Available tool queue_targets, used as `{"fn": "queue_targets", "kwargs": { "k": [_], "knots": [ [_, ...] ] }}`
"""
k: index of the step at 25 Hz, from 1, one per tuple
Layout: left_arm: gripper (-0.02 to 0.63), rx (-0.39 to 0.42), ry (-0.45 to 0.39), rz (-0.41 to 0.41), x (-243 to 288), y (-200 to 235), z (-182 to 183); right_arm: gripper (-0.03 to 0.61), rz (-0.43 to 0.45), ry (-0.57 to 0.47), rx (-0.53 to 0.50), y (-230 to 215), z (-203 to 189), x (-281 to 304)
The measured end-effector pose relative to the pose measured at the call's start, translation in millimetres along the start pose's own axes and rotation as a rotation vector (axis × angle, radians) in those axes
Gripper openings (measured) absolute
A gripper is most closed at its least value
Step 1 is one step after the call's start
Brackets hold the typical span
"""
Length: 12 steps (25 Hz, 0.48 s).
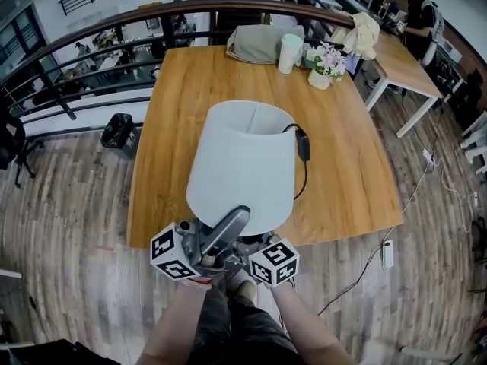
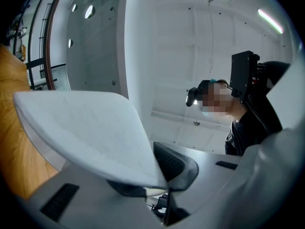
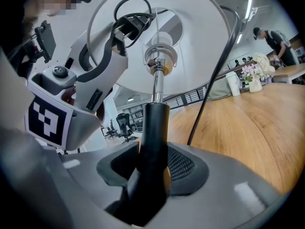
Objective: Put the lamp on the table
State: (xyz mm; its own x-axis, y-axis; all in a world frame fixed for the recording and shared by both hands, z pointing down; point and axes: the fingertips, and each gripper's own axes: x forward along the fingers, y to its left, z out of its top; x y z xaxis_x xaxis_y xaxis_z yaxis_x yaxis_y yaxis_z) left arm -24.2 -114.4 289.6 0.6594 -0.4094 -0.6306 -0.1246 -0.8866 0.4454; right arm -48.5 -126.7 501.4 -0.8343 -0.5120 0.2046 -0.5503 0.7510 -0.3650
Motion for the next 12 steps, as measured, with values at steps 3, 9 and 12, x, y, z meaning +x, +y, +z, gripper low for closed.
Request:
{"fn": "queue_targets", "kwargs": {
  "k": [3, 9, 12],
  "knots": [
    [0.041, -0.009, 0.003, -0.004, 1, 15, 5, 0.184, -0.008, 0.0, 0.0, -10, 4, 13],
    [0.04, -0.044, 0.011, -0.049, 11, 52, 18, 0.184, -0.055, -0.008, -0.014, -42, 21, 39],
    [0.04, -0.052, 0.02, -0.061, 18, 70, 22, 0.184, -0.073, -0.016, -0.012, -57, 29, 51]
  ]
}}
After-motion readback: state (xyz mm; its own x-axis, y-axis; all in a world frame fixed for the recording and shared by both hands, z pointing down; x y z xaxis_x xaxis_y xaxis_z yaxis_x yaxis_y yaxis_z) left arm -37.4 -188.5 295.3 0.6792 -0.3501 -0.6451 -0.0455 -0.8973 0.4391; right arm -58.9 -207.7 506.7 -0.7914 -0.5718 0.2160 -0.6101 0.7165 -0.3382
